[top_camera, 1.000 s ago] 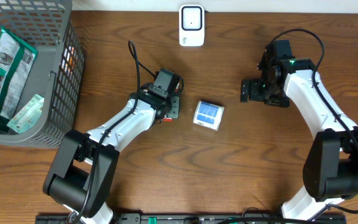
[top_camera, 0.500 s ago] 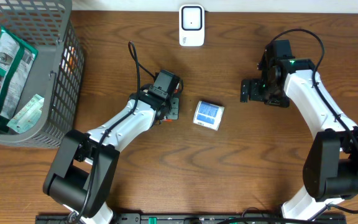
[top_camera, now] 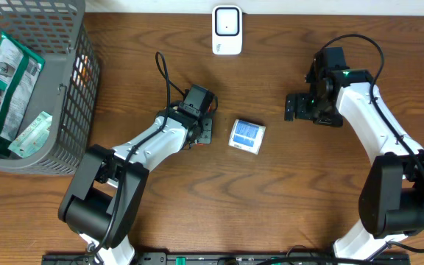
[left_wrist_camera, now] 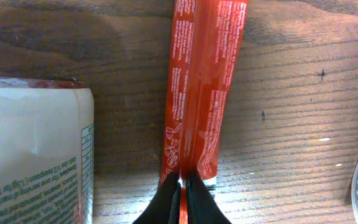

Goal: Scan the item barcode
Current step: 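Lower the red tube onto the table between jar and tub, release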

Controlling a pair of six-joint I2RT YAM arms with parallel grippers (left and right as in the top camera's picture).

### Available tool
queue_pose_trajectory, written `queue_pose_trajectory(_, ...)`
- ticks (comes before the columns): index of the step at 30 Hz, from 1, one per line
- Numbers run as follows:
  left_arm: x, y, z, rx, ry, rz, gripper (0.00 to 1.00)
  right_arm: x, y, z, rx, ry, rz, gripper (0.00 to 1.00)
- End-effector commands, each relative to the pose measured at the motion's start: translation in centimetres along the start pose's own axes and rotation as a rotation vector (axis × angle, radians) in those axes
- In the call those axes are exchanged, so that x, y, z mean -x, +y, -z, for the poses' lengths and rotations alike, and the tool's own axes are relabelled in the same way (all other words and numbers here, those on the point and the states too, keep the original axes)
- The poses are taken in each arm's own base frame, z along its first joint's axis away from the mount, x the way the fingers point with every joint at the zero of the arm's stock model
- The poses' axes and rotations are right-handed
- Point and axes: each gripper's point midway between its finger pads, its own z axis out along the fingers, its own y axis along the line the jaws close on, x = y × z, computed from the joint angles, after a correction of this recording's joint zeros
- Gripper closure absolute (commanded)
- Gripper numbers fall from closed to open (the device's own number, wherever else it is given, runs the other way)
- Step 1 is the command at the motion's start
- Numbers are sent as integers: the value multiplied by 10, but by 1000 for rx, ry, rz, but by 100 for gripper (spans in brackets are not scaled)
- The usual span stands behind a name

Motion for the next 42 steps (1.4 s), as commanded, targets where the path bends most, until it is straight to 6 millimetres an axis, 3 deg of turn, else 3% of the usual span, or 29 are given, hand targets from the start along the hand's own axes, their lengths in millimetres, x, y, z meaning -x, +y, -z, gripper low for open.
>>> queue_pose_trajectory(1,19,-4,19,-12,-64,-44,92,5,1,7,0,-24,5,1)
queue_pose_trajectory(6,61,-13,62,-43,-233,-32,92,5,1,7,0,-24,5,1)
queue_pose_trajectory(10,69,-16,75,-59,-278,-29,92,5,1,7,0,-24,5,1)
queue_pose_trajectory(14,60,-13,61,-44,-238,-31,92,5,1,7,0,-24,5,1)
queue_pose_trajectory(23,30,-4,4,8,-92,-39,92,5,1,7,0,-24,5,1)
queue_pose_trajectory(26,26,-5,-4,2,-75,-41,92,5,1,7,0,-24,5,1)
queue_pose_trajectory(34,43,-9,1,-20,-137,-33,92,5,1,7,0,-24,5,1)
queue_pose_trajectory(42,62,-14,28,-42,-216,-29,92,5,1,7,0,-24,5,1)
